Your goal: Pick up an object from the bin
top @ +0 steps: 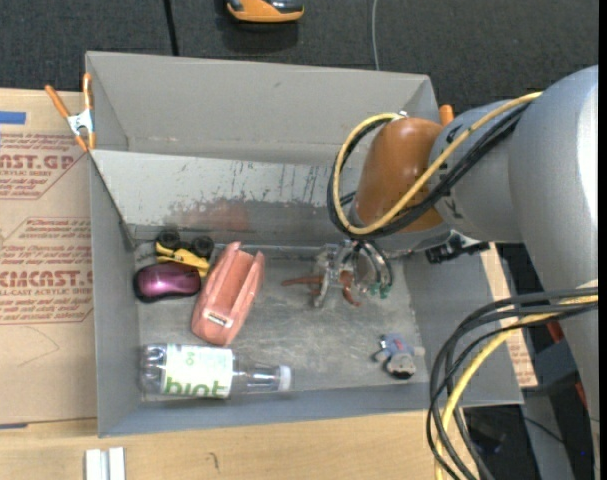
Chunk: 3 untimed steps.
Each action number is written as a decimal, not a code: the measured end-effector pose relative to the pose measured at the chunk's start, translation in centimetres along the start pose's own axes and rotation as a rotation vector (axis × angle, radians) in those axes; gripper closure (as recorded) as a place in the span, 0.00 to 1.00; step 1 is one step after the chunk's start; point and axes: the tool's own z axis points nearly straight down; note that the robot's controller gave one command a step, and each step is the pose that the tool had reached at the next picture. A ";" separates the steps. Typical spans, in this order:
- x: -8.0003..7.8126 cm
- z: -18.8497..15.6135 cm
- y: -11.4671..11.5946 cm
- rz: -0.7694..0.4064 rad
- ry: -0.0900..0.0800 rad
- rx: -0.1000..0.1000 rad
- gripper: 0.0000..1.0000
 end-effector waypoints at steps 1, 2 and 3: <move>2.0 -11.4 -1.7 0.014 -0.002 0.000 1.00; 2.0 -11.4 -1.7 0.014 -0.002 0.000 0.00; 2.0 -11.4 -1.7 0.014 -0.002 0.001 0.00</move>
Offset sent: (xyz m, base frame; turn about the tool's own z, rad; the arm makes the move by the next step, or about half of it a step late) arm 0.0000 0.0000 0.0000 0.0000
